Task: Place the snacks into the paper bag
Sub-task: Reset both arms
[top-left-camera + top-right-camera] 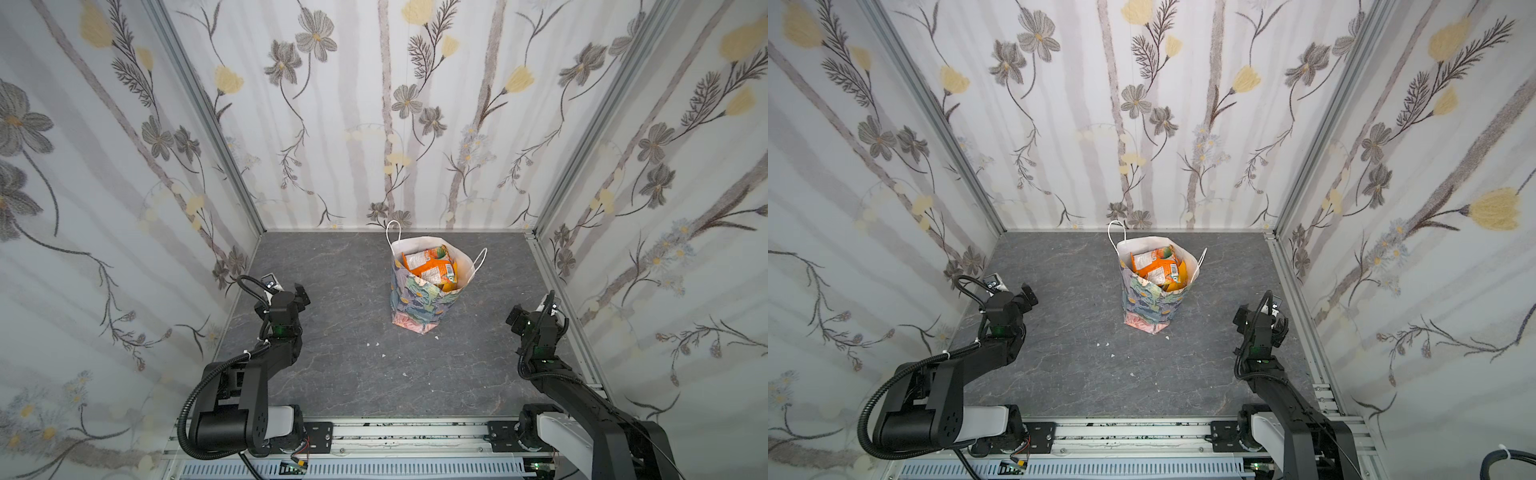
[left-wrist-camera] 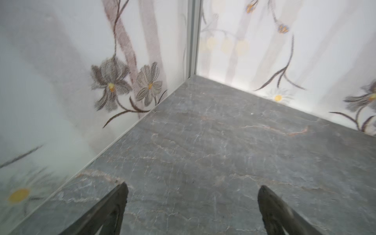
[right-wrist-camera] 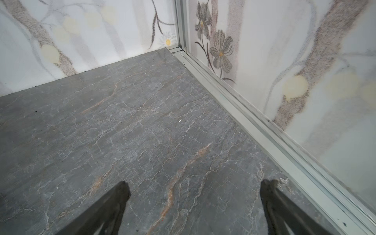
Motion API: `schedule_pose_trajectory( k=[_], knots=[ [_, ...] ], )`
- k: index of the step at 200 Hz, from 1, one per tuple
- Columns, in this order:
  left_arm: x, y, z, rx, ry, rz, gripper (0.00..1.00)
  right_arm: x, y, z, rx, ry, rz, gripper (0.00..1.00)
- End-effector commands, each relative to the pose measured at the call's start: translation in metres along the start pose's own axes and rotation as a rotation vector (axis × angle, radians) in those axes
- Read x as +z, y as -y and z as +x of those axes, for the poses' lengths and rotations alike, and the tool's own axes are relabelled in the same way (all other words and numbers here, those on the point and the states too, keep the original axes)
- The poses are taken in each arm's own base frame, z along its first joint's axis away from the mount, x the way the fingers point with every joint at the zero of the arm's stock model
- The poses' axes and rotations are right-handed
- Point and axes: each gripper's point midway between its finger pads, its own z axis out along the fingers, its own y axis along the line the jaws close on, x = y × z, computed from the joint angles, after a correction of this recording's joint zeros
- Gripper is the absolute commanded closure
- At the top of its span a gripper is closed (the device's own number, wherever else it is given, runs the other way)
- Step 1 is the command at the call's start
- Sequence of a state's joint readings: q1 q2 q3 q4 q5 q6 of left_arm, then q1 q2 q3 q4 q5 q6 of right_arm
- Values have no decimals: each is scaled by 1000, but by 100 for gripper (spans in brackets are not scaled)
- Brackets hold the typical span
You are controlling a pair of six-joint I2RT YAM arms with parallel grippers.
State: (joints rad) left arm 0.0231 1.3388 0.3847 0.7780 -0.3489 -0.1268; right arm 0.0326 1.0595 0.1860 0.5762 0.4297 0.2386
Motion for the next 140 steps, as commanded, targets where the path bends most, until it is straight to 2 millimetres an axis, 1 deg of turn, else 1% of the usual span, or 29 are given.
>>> schedule_pose_trajectory(
  k=[1,6,15,22,28,35,44,51,52,62,67,71,76,80,87,90,94,102,110,140],
  knots=[
    [-17,22,-34,-34,174,159,0,-6,-26,-51,-2,279,-139,0],
    [-23,25,-35,-45,194,192,0,-4,-26,-50,-16,293,-138,0],
    [-29,27,-35,-57,209,225,0,-3,-27,-56,-8,330,-133,0],
    [-30,28,-33,-73,212,233,0,1,-31,-52,2,303,-153,0],
    [-28,30,-27,-74,190,249,0,1,-34,-52,1,307,-173,0],
    [-23,39,-19,-50,144,288,0,1,-39,-51,-10,319,-195,0],
    [-19,46,-8,-18,112,317,0,5,-39,-44,-10,305,-194,0],
    [-16,43,0,-13,107,307,0,2,-41,-49,-7,349,-209,0],
    [-15,42,4,-14,99,302,0,3,-41,-48,-11,348,-212,0],
    [-16,35,6,-49,144,282,0,5,-55,-36,-67,295,-279,0],
    [-14,41,15,-23,115,298,0,5,-63,-31,-97,285,-321,0],
    [-12,45,16,-6,108,303,0,3,-71,-33,-119,305,-360,0],
    [-9,50,21,8,93,310,0,-1,-80,-35,-138,327,-412,0],
    [-6,52,21,18,95,314,0,-3,-88,-33,-161,328,-457,0],
    [-9,54,26,28,83,326,0,-4,-98,-28,-207,298,-512,0],
    [-10,53,23,23,100,323,0,-3,-101,-26,-216,282,-524,0],
    [-11,52,22,21,118,324,0,0,-101,-24,-216,263,-521,0],
    [-13,52,26,27,108,322,0,4,-99,-25,-207,257,-507,1],
    [-11,52,25,31,109,315,0,4,-98,-27,-193,274,-503,0],
    [-12,54,26,38,107,316,0,7,-97,-27,-188,262,-491,0]
  ],
)
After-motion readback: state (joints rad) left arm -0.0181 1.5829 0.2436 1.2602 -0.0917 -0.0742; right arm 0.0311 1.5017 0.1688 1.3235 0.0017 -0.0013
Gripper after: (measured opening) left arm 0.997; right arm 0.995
